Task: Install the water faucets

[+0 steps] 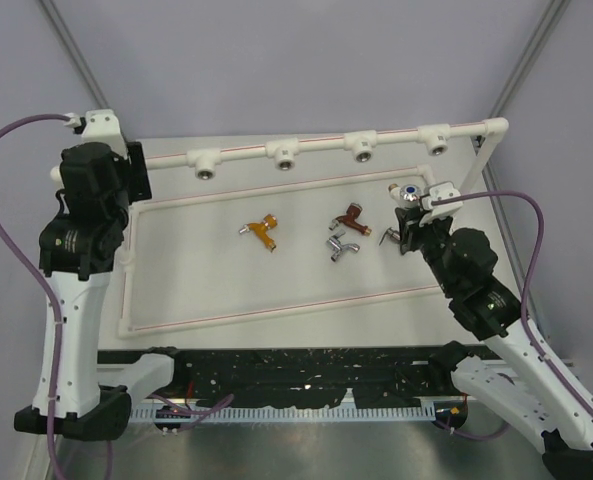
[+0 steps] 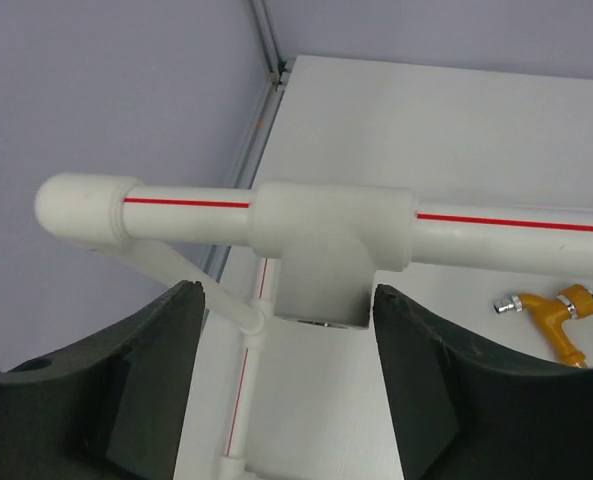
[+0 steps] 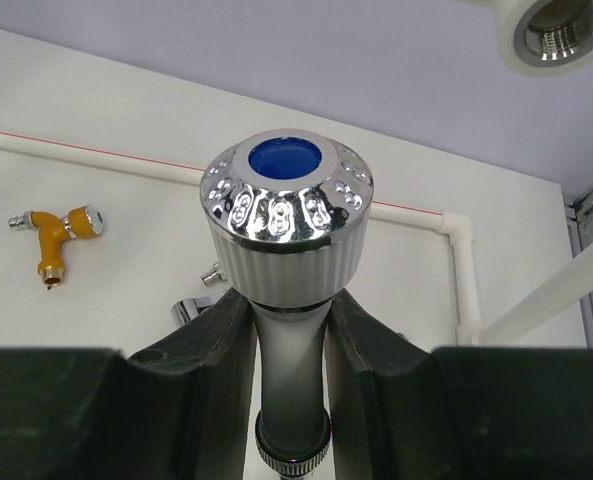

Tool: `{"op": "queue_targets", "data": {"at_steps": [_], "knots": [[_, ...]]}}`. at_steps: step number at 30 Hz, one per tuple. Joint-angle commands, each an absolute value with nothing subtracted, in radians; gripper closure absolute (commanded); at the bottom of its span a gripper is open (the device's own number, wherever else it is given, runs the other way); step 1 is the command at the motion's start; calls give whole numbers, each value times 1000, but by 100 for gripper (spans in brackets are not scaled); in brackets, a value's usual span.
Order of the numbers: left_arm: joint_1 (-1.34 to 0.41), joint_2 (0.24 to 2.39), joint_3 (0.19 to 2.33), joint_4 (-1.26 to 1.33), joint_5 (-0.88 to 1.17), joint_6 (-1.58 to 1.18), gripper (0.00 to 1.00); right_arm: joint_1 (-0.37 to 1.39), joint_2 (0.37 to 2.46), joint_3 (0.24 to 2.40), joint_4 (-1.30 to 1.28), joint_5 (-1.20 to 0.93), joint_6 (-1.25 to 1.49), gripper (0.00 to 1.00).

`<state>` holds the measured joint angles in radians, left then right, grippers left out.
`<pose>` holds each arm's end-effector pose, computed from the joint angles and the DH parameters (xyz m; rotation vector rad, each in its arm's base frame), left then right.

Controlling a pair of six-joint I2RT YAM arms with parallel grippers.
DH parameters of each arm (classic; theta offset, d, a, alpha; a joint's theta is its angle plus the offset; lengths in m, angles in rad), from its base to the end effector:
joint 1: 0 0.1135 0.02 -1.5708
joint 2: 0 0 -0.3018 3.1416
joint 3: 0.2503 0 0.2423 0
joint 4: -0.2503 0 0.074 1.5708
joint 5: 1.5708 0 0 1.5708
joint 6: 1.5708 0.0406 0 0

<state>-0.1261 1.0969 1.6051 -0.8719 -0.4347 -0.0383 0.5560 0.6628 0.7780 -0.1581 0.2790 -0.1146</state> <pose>0.1626 -0.0034 0.5093 -0.2044 1.9003 0.3089 0.1089 0.0545 0.3810 -0.3230 1.5806 0.1163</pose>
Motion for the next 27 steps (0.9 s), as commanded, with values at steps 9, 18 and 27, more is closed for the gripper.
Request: {"op": "queue_targets", "data": {"at_steps": [9, 18, 27], "knots": [[-380, 1089, 1859, -913, -125, 239, 14, 545, 543, 828, -205, 324, -123, 95], [-566, 1298, 1951, -931, -49, 581, 8, 545, 474, 844, -264, 295, -138, 95], [-621, 1434, 1944, -902, -40, 842, 11, 545, 448, 871, -310, 293, -184, 95]]}}
